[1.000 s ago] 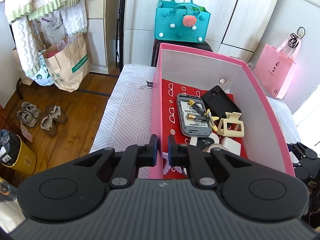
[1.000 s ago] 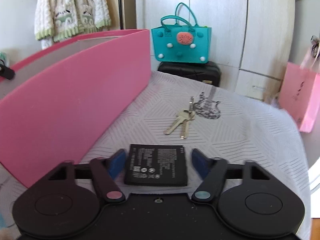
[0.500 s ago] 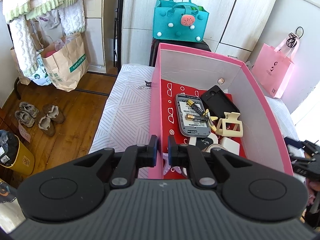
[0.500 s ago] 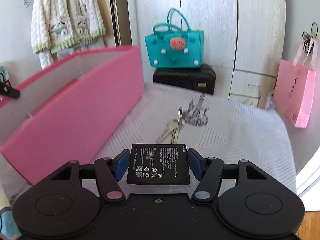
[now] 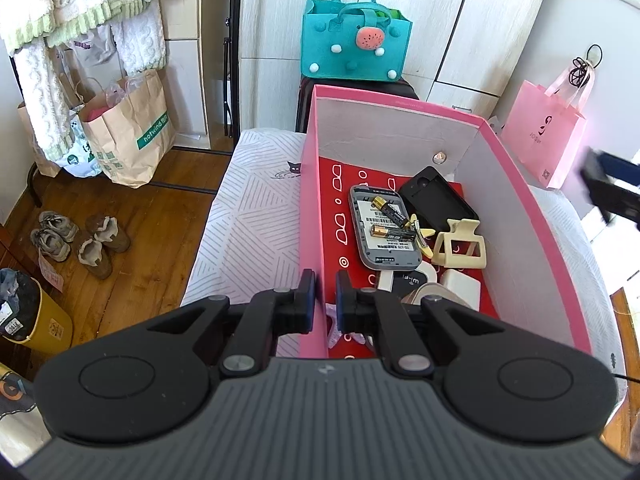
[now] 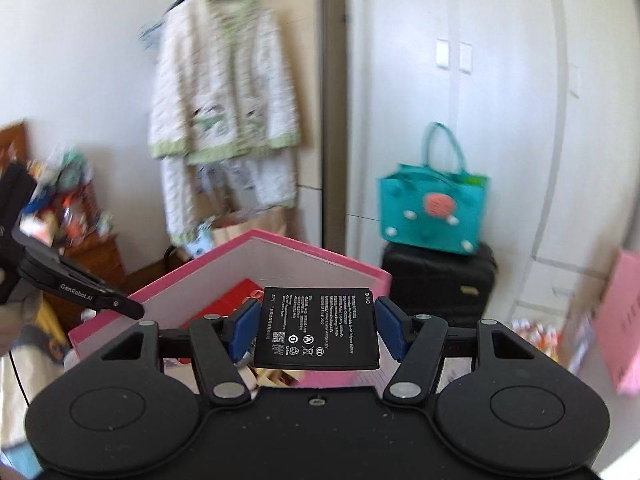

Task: Organize rigid objects
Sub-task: 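Carry the battery pack into the pink box and release it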

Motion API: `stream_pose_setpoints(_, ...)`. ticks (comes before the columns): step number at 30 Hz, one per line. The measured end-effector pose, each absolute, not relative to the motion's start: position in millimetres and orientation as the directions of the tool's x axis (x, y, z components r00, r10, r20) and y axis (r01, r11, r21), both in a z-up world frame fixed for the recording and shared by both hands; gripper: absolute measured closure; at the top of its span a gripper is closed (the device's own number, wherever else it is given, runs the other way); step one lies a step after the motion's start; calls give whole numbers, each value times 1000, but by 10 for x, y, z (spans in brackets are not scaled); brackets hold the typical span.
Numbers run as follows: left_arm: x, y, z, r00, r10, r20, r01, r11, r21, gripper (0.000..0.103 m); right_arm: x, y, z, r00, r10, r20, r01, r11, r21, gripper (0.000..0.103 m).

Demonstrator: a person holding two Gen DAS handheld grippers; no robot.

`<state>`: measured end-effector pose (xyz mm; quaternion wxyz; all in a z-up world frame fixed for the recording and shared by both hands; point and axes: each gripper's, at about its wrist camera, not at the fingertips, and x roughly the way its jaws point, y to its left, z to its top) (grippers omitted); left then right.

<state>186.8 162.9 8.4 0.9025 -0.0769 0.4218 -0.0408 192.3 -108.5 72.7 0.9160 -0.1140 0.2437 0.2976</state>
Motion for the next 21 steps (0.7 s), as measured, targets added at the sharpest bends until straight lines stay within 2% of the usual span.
stream_pose_setpoints(4, 1860, 1651, 80, 640, -147, -754, 10, 983, -183, 95, 2212, -661, 564, 698, 433, -570, -625, 757, -190, 36)
stream_pose_setpoints(11, 1857, 1633, 85, 639, -147, -755, 23, 985, -171, 95, 2795, -230, 208, 583, 353, -732, -690, 690, -217, 36)
stream_pose_setpoints(16, 1859, 1767, 77, 631, -204, -748, 26, 970, -242, 95, 2895, -118, 4, 571, 264, -778, -692, 665, -282, 36)
stream_pose_setpoints(21, 1839, 1736, 68, 635, -204, -745, 41, 972, -231, 95, 2950, -122, -9, 575, 237, -783, -674, 679, -290, 37)
